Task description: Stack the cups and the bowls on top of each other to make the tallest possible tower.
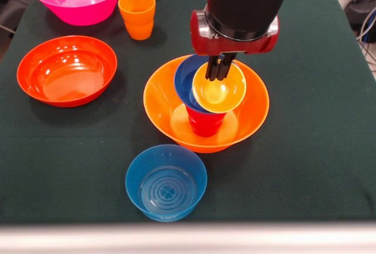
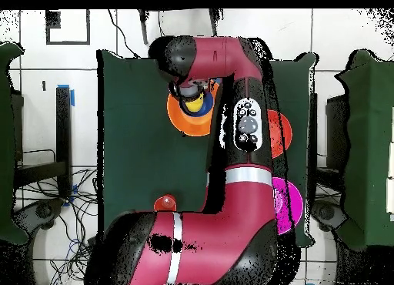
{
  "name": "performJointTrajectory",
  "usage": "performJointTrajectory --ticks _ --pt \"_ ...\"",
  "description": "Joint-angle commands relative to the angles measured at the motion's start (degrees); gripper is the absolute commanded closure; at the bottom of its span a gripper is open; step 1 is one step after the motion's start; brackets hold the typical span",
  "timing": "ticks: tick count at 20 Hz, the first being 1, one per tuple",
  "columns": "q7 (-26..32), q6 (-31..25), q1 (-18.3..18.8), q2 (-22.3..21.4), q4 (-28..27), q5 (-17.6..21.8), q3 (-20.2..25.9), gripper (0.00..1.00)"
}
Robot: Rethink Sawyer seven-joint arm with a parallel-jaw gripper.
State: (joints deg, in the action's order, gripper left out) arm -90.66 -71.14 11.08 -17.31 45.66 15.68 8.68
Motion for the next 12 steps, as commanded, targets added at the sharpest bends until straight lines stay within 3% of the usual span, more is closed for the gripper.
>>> performJointTrajectory --ticks 1,4,12 --pt "6.46 1.70 0.76 1.59 5.71 0.77 3.96 1.00" --pt "6.25 -3.44 0.20 1.36 4.59 0.89 3.05 1.00" --pt "6.56 -5.46 0.25 2.17 4.04 1.37 2.50 1.00"
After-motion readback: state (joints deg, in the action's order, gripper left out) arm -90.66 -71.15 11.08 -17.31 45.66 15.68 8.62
